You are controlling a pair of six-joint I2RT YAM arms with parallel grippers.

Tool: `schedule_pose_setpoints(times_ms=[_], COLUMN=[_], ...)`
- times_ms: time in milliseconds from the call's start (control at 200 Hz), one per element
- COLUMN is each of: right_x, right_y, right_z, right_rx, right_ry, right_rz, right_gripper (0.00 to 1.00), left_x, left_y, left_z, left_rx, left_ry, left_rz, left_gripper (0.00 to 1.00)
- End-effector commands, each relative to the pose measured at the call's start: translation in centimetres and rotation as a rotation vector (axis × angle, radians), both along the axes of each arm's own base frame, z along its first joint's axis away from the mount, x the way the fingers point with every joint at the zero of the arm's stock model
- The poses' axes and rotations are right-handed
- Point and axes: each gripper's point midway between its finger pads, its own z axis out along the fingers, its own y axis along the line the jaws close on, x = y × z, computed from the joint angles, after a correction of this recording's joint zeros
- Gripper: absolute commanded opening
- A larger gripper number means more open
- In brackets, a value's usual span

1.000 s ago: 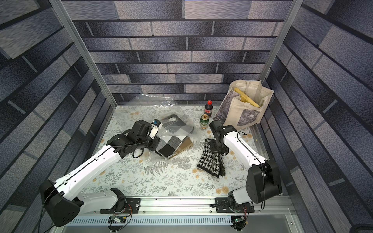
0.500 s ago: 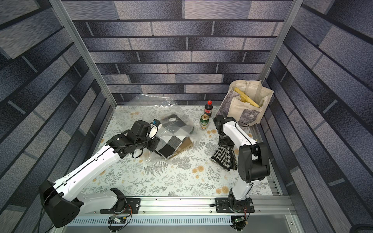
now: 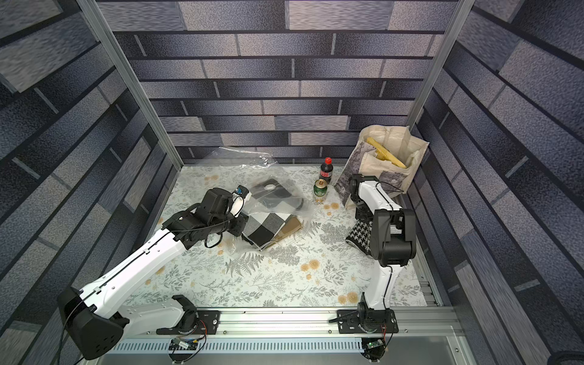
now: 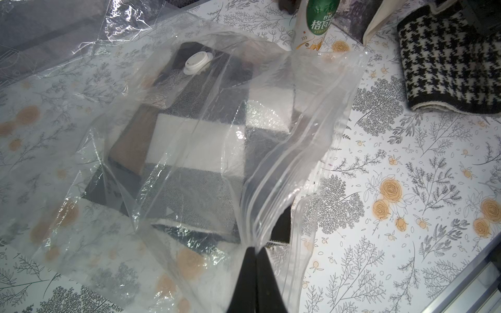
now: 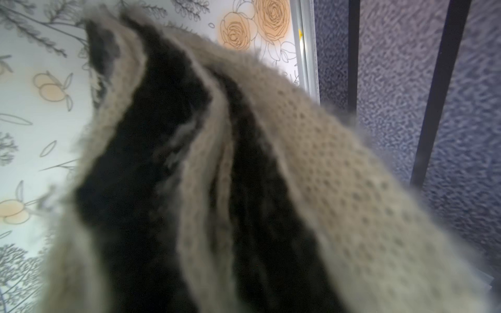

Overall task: Take the scarf out of the vacuum bag
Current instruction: Place the scarf at the center of the board.

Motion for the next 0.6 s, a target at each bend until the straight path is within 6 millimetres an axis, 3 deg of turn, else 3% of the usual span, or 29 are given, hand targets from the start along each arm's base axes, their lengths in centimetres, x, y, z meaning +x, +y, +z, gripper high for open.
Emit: schedule_pose_setpoints(times_ms=[0,55,175,290,371,461,596], right_x=[0.8,0.9,0.8,0.5,0.3,-0.2,-2.2], right_y=[-1.7,-2.0,-2.7,-3.4,-2.8,-0.7,2.9], right_z=[0.5,0.9,2.4,4.1,5.1,5.0,3.0], right_rx=[-0.054,-0.057,-0.071,-0.052,-0.012,0.128,0.348], right_ry=[-0.001,-0.019,-0.076,-0.15,-0.198,-0.265,-0.315], right_rz=[0.002,-0.003,-0.024,-0.062,-0.07,-0.087,-0.142], right_gripper=[0.5,0.72,0.99,1.0,1.0,1.0,1.0], left_x=[-0.1,-0.1,-0.1,-0.1,-0.1,-0.1,-0.1], left_y=[0.2,0.2,0.2,0.2,0.2,0.2,0.3], left_z=[0.6,0.6,0.6,0.6,0.5,0.4,0.5], left_rx=[-0.034,-0.035,-0.036,-0.036,-0.035,-0.035,-0.035], left_ry=[-0.011,-0.009,-0.008,-0.008,-0.004,-0.004,-0.006], left_rz=[0.014,0.016,0.017,0.015,0.017,0.015,0.017], left_gripper=[0.0,0.0,0.0,0.0,0.0,0.0,0.0])
